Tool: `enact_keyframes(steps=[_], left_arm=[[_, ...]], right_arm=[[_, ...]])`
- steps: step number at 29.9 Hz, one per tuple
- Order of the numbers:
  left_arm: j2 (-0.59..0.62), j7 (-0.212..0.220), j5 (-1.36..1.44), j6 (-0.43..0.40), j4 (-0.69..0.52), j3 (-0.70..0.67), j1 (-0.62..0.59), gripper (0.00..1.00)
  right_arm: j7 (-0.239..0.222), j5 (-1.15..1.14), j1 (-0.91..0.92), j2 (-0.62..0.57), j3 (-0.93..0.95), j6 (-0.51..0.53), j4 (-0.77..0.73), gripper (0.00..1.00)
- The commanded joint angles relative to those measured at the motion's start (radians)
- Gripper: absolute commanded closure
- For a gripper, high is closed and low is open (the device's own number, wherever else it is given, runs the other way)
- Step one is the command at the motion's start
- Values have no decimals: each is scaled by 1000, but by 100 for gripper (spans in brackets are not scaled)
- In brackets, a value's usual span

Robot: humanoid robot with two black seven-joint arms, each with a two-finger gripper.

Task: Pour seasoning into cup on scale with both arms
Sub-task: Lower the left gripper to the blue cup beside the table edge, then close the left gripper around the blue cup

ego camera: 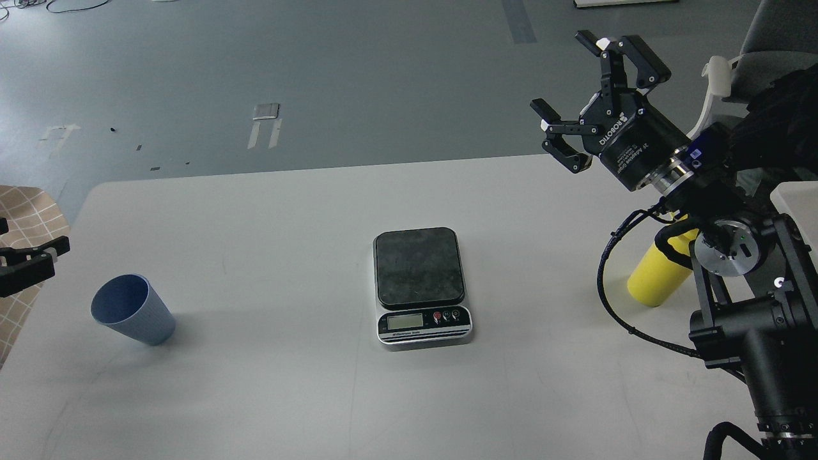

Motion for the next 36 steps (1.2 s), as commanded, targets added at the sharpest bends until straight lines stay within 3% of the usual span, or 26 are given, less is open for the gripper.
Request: enact_keyframes(steps=[1, 13, 31, 34, 36], left_arm=[[-1, 0, -3, -3, -57, 1, 5, 2], [-56, 0, -13, -3, -52, 1, 105, 2], [-210, 0, -20, -3, 138, 1, 108, 3], [-208, 0, -18, -3, 141, 2, 110, 6], [-208, 0, -15, -2, 141, 4, 110, 14]], right_arm=[[0, 0, 0, 0, 0, -1, 0, 0], [0, 0, -9, 0, 0, -1, 1, 0], [0, -2, -15, 0, 0, 1, 1, 0], [0, -2, -18, 0, 0, 1, 1, 0], [0, -2, -20, 0, 0, 1, 1, 0]])
